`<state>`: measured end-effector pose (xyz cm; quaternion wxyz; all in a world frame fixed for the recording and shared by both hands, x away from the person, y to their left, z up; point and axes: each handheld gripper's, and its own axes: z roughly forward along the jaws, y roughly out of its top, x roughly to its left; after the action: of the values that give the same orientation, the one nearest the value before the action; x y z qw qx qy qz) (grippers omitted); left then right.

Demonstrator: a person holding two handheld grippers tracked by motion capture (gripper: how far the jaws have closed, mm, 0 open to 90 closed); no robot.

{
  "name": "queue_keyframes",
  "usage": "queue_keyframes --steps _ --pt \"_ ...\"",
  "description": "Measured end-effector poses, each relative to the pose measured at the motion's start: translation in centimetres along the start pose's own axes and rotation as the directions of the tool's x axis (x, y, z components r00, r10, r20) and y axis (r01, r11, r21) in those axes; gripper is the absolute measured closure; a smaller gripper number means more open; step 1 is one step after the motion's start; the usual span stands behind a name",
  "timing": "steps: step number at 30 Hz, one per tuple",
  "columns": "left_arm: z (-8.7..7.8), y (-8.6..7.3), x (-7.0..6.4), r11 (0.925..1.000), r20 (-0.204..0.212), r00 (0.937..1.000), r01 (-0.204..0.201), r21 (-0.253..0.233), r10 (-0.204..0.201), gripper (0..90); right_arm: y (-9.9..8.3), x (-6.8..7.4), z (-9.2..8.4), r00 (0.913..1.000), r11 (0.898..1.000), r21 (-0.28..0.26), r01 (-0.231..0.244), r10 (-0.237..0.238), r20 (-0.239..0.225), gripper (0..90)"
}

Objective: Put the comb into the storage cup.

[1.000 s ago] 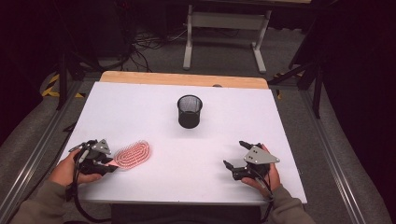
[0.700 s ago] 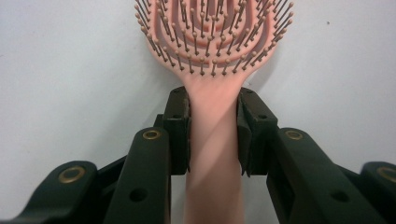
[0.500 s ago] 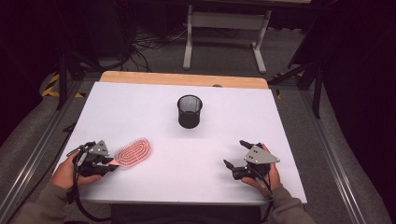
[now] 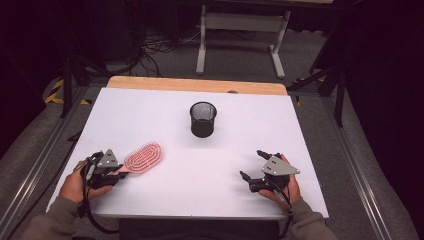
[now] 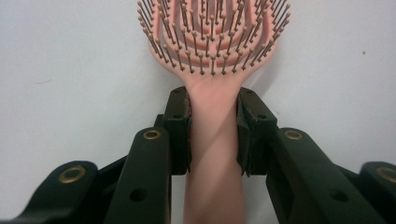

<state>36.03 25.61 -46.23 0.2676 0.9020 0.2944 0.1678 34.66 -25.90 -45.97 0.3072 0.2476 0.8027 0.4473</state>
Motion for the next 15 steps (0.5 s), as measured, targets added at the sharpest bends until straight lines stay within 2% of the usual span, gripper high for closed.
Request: queue_keyframes --steps 3,9,12,15 --pt "0.0 -0.01 -0.01 1.0 -0.003 1.0 -0.006 -0.007 0.006 69.0 0.0 0.0 0.01 1.0 1.0 0.0 0.0 0.0 0.001 10.8" --pt "-0.13 0.06 -0.05 0.9973 -0.037 0.9993 -0.004 -0.073 0.001 69.1 0.01 -0.01 -0.02 1.0 1.0 -0.002 -0.005 0.005 0.005 10.8" --pt "-0.16 0.1 -0.04 0.9958 -0.046 0.9989 -0.001 -0.092 -0.003 69.1 0.01 -0.02 0.0 1.0 1.0 -0.003 -0.002 0.002 0.006 10.8" --pt "-0.26 0.19 0.06 0.99 -0.074 0.997 0.009 -0.141 -0.019 69.1 0.0 -0.01 -0.02 1.0 1.0 -0.002 -0.007 0.007 0.005 10.9"
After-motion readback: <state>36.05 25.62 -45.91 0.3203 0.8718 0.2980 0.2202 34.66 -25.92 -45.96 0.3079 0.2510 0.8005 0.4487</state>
